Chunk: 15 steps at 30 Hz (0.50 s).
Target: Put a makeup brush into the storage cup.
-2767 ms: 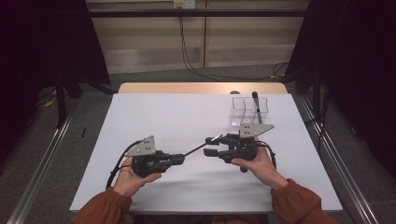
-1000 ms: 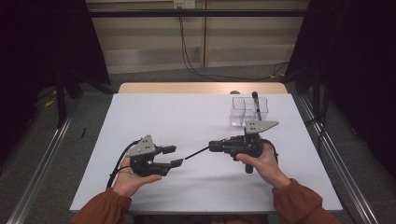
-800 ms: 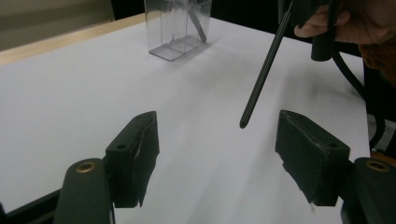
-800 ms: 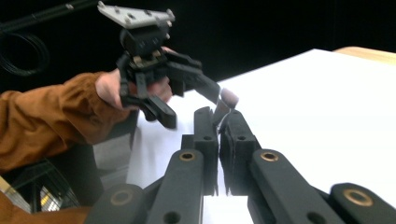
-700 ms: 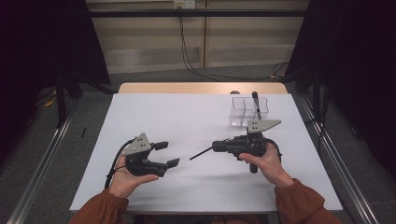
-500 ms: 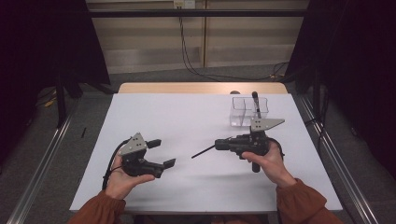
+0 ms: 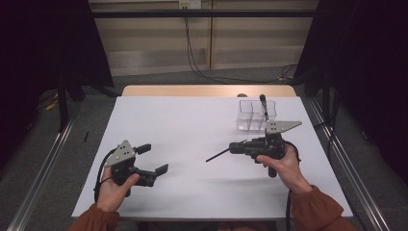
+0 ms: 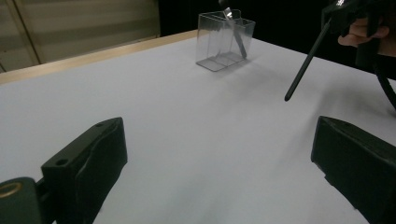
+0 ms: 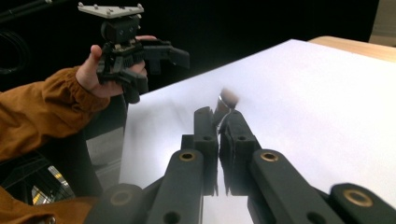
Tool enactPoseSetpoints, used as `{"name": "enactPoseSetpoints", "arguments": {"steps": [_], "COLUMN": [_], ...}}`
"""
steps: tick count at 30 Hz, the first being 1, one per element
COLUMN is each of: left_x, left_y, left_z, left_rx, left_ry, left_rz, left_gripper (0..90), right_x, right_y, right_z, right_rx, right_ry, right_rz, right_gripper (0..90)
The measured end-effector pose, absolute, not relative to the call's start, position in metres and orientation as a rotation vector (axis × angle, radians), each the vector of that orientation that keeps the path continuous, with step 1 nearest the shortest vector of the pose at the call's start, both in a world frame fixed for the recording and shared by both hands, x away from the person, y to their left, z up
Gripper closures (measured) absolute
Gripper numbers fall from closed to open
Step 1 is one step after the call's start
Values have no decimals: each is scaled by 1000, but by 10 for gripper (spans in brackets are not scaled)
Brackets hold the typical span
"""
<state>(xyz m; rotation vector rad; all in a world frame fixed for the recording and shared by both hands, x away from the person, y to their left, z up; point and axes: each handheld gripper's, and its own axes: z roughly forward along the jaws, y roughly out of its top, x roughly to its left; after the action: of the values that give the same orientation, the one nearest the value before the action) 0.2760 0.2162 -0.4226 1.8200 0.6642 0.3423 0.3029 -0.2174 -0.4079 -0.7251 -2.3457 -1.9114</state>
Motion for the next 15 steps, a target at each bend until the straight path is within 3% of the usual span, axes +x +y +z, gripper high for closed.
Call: {"name": "enactPoseSetpoints", "arguments": {"steps": [15], "left_x": [262], "left_y": [250], "left_z": [-435], "left_rx": [1752], "left_ry": [780], "left_rz": [434], "left_gripper": [38], "right_x": [300], "right_y": [-234], "right_z": [-404], "right_rx": [-794], "right_ry": [-2381], "right_rz": [-1907], "right_gripper": [862]}}
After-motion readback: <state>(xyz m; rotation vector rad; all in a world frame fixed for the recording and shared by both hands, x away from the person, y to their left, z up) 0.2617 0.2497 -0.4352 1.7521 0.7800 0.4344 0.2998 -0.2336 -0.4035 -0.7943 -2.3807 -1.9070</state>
